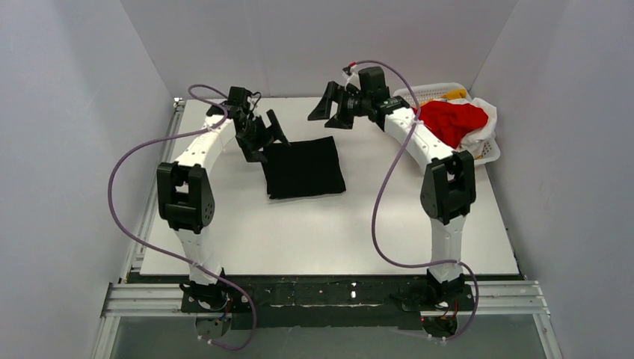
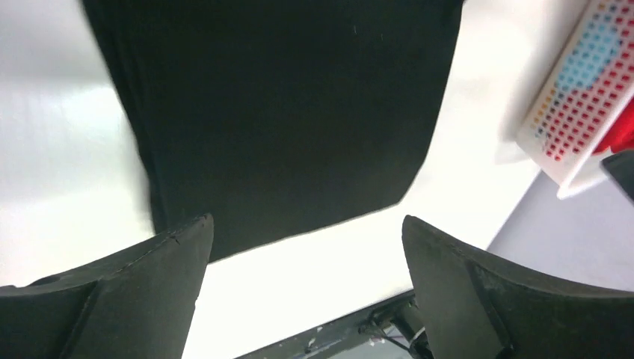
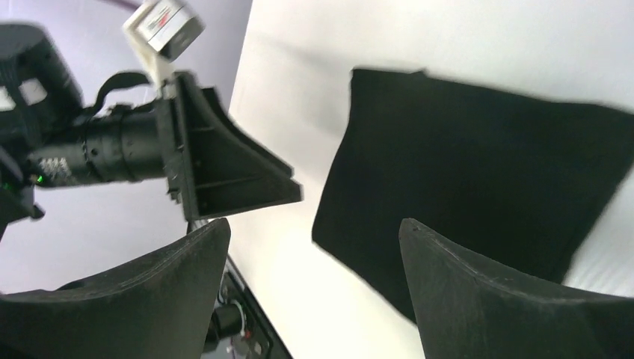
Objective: Fold and stack the t-shirts
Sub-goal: Put the neatly folded tshirt into the corner of the board with the left arm
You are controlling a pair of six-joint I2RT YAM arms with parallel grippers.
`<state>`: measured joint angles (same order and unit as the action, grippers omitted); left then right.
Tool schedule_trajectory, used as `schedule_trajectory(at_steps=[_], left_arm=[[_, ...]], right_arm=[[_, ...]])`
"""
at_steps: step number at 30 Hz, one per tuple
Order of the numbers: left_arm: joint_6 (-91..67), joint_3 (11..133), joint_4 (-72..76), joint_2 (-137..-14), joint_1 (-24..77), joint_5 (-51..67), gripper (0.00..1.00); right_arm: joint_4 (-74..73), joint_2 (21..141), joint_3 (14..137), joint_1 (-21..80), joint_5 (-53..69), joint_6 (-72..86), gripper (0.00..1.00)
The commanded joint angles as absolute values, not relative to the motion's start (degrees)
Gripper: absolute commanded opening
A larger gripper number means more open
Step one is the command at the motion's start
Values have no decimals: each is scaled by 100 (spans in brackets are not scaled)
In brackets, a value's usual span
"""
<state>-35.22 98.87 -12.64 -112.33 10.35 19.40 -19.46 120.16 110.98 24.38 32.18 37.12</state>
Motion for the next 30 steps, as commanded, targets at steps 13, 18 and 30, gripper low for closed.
schedule_trajectory(at_steps=[13,18,30], left_arm=[[-4048,7127,-577,-11330,1351,2276,98],[-3792,6893,-801,-10861,1333,1836,98],[-3335,7010,-941,-9718,1200,1138,98]], right_arm=[[-437,11947,7621,2690,3034,4187,92],[-384,11694,7310,2441,2926,4128,92],[-1081,8949,6895,2368,1516,3320,93]])
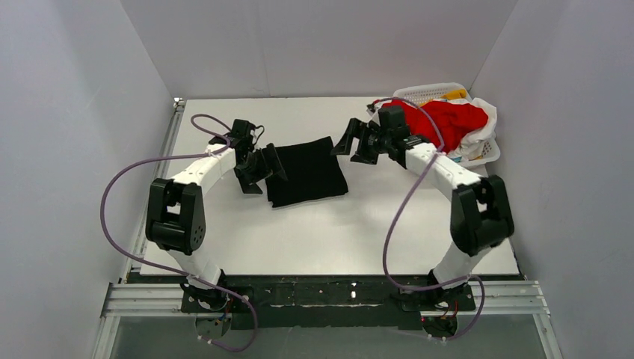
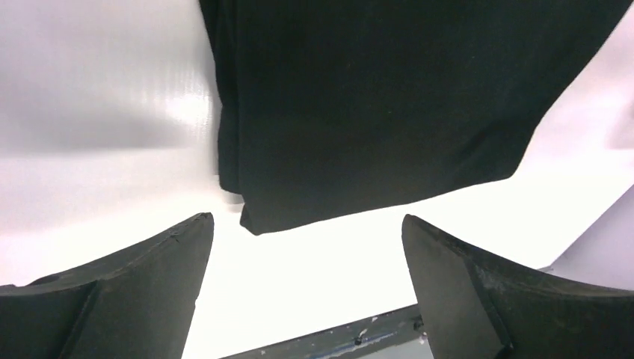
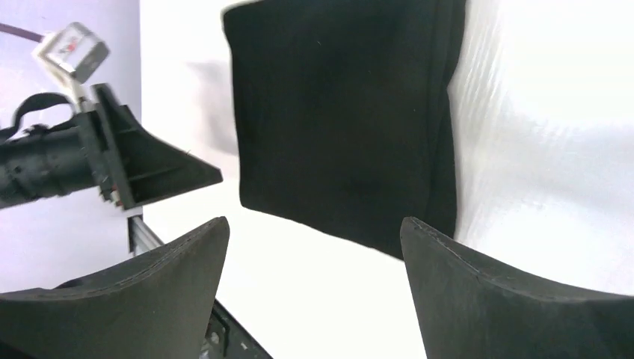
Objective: Fold and stack the t-shirts
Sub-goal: Put the neatly folded tshirt into the corner of the board with the left arm
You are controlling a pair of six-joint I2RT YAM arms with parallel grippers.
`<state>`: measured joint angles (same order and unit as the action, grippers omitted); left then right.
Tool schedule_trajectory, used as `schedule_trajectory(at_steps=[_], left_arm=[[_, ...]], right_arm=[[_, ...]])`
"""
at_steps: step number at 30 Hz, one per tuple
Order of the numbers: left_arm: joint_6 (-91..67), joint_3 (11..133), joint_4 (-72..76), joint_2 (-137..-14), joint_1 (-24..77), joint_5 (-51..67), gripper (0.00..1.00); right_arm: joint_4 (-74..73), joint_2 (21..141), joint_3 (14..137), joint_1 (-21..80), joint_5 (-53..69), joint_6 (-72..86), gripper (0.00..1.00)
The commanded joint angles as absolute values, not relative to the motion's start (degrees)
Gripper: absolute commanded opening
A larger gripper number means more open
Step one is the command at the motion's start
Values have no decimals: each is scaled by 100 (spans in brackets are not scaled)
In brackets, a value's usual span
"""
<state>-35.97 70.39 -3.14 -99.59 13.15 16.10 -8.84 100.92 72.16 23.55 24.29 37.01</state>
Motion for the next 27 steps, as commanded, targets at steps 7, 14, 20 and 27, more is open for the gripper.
schedule_trajectory(at_steps=[7,14,20,27], left_arm=[[-3179,7723,-1157,-10875,967,1203,98],[-3214,8306,-1067,-11778,967,1696,64],[-3005,8925,-1310,-12269,993,1710,25],[-1526,10919,-2965,-12943,985,190,0]], right_arm=[[-976,6917,5840,2364,178,3144,93],[-1042,5916,5171,2360,-417,3149,94],[-1144,5874,5035,2324,-831,3034,95],[-1162,5927,4884,2279,-821,2890,94]])
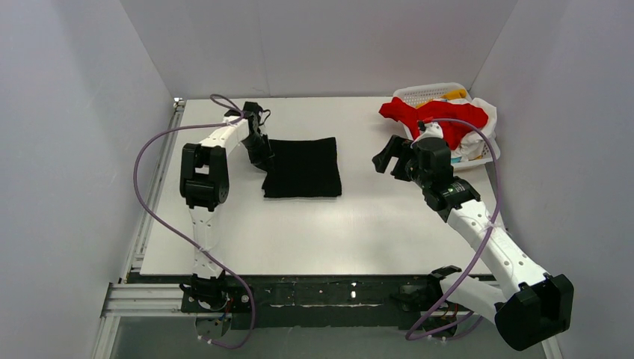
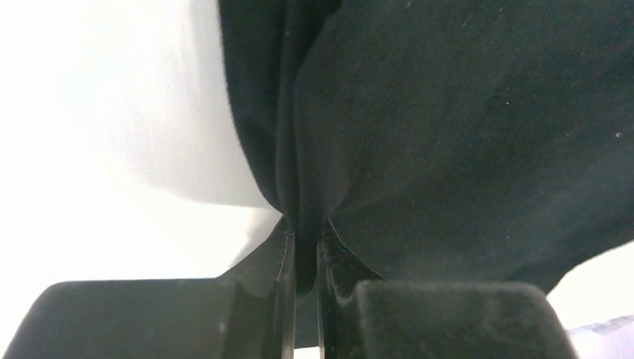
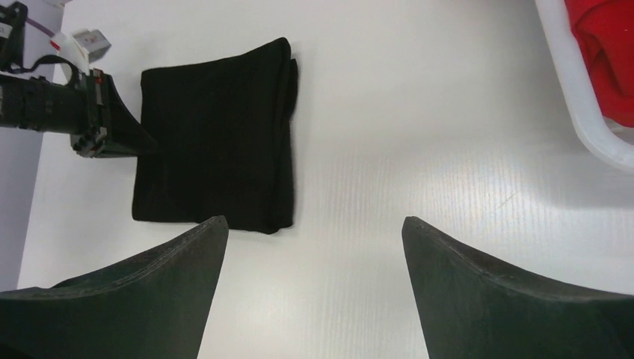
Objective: Fold and stack the t-shirts
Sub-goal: Put the neatly folded tshirt into the corner of the board with the left arm
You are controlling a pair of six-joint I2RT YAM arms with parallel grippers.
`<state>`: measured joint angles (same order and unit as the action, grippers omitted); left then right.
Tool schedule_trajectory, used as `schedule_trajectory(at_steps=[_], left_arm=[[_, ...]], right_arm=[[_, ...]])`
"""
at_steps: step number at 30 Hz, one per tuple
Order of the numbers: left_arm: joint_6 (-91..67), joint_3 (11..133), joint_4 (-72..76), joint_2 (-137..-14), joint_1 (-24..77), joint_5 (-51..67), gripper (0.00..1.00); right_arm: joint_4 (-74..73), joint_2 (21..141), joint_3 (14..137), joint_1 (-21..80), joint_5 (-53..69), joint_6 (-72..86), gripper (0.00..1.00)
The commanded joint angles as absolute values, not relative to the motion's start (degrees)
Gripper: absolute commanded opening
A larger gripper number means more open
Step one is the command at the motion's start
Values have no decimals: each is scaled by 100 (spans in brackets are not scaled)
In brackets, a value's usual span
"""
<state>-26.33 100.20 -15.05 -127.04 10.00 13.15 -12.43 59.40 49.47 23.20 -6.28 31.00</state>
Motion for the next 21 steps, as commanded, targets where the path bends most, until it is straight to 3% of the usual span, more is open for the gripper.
schedule_trajectory(at_steps=[1,9,21], left_arm=[[-1217,11157,-3119,-13021,978,-88,0],[510,12260,-3396,-13432,529,-1433,0],[314,14187,-3218,-14403,-813,-1760,0]], right_arm=[[-1229,5925,4898,2270,-865,2834,94],[-1902,5720,4948,2252,-1305,2565,94],[-2271,5638,5290,2235,-1712,2814,93]])
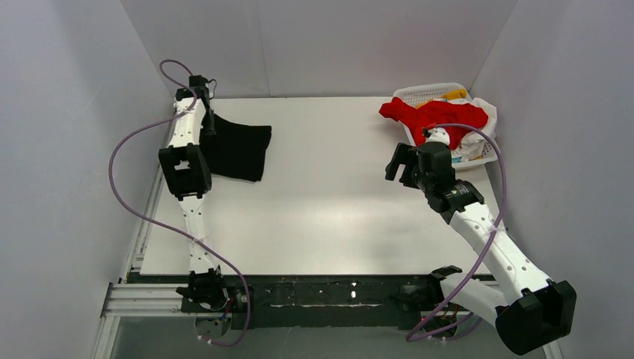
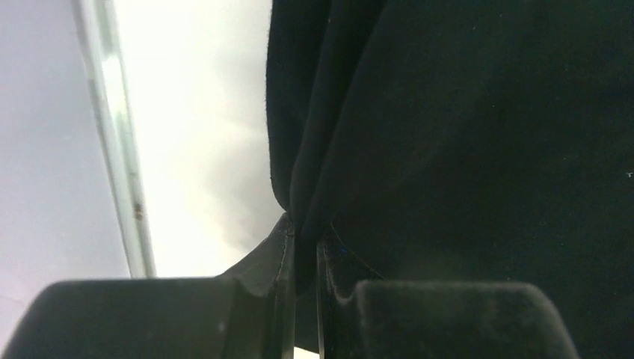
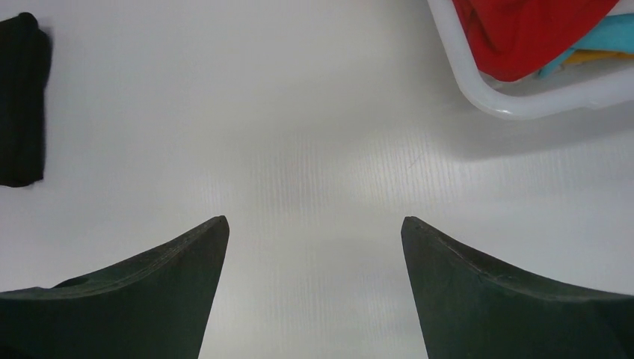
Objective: Fold and stack the t-shirts
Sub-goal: Put the neatly folded tshirt into the corner of the board with the left arm
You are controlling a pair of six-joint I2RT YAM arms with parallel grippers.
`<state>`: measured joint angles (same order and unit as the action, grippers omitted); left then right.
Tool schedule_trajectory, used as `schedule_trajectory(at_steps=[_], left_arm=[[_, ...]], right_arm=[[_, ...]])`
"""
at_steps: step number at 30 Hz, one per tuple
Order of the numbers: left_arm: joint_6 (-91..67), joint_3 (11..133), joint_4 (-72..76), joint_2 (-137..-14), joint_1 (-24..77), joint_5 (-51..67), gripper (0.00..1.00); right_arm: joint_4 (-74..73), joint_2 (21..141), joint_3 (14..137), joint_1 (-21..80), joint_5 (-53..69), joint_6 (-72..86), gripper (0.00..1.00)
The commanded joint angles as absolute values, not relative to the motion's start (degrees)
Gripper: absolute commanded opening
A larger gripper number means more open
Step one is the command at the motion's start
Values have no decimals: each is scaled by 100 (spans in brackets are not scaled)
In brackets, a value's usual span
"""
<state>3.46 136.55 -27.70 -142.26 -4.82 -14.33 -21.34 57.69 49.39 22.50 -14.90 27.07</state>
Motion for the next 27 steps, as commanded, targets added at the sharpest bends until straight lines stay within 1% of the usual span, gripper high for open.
schedule_trajectory(at_steps=[1,4,6,9,16,22,23,24,25,26,27], left_arm=[[253,14234,-3121,-14458,-865,-1769,0],[50,14342,-2784,-14648,-1000,-1903,0],[-412,14631,-2810,-14871,-1104,-2056,0],[-882,14783,-2758,-15025,-1333,-1900,0],[-814,14799,-2457,-15194,-1475,-2104,0],[-995,14779,-2497,-15226,-1607,-1876,0],[-986,14756,-2451,-15189,-1612,-1815,10],[-979,14742,-2396,-15145,-1609,-1799,23],[-984,14773,-2376,-15117,-1610,-1775,39],[-989,14819,-2403,-15070,-1606,-1751,67],[-1009,14849,-2450,-14995,-1611,-1682,93]], right_arm=[[-2294,5634,5312,2232,-1722,2831,93],[-2442,5648,5446,2228,-1772,2883,93],[-2517,5679,5536,2232,-1752,2920,93],[-2540,5724,5657,2232,-1656,2966,93],[-2585,5940,5834,2232,-1477,3111,92],[-2593,6166,5937,2232,-1276,3199,92],[-2594,6191,5941,2232,-1252,3213,92],[-2597,6230,5949,2232,-1229,3210,92],[-2593,6263,5962,2232,-1207,3215,92],[-2605,6295,5978,2232,-1196,3211,92],[-2616,6332,6005,2230,-1195,3209,92]])
